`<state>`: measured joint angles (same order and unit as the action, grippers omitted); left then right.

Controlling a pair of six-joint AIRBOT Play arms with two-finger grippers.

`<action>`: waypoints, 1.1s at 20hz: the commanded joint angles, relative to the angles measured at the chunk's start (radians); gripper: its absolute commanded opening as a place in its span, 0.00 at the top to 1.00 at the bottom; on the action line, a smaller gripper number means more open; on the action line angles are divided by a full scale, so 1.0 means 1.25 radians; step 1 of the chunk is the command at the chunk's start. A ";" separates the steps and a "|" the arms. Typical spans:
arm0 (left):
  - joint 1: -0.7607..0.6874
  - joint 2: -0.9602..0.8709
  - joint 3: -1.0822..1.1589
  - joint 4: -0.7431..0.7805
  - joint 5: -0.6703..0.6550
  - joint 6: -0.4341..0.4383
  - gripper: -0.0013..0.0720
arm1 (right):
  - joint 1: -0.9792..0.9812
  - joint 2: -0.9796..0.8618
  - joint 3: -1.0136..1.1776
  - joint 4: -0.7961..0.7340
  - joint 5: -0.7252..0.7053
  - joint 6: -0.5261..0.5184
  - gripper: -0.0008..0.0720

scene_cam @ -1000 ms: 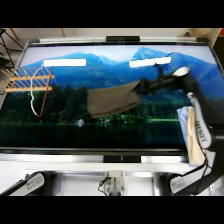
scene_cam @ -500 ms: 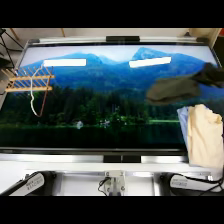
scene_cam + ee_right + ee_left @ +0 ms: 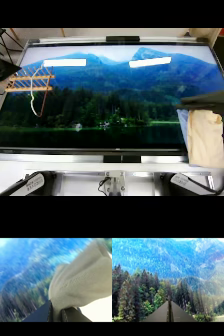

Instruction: Fold the shirts.

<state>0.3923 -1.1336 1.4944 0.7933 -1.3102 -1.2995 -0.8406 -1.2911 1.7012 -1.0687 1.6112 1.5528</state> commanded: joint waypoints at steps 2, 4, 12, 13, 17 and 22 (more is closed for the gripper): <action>-0.004 0.001 -0.006 0.000 0.015 0.012 0.94 | -0.053 0.017 0.000 -0.207 0.202 0.053 0.89; -0.004 0.001 -0.006 0.000 0.015 0.014 0.94 | -0.052 0.033 -0.029 -0.306 0.199 0.056 0.89; -0.004 0.001 -0.006 -0.001 0.015 0.013 0.94 | -0.053 0.125 -0.404 -0.490 0.168 0.049 0.89; -0.004 0.001 -0.006 -0.007 0.014 0.013 0.94 | -0.053 0.125 -0.436 -0.490 0.145 0.054 0.89; -0.004 0.001 -0.005 -0.037 0.013 0.010 0.94 | -0.053 0.125 -0.533 -0.497 0.073 0.061 0.87; -0.009 0.001 -0.005 -0.048 0.013 0.010 0.94 | -0.053 0.125 -0.522 -0.587 0.017 0.055 0.17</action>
<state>0.3855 -1.1332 1.4876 0.7444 -1.2938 -1.2846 -0.9066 -1.1366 1.0435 -1.7271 1.6733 1.6245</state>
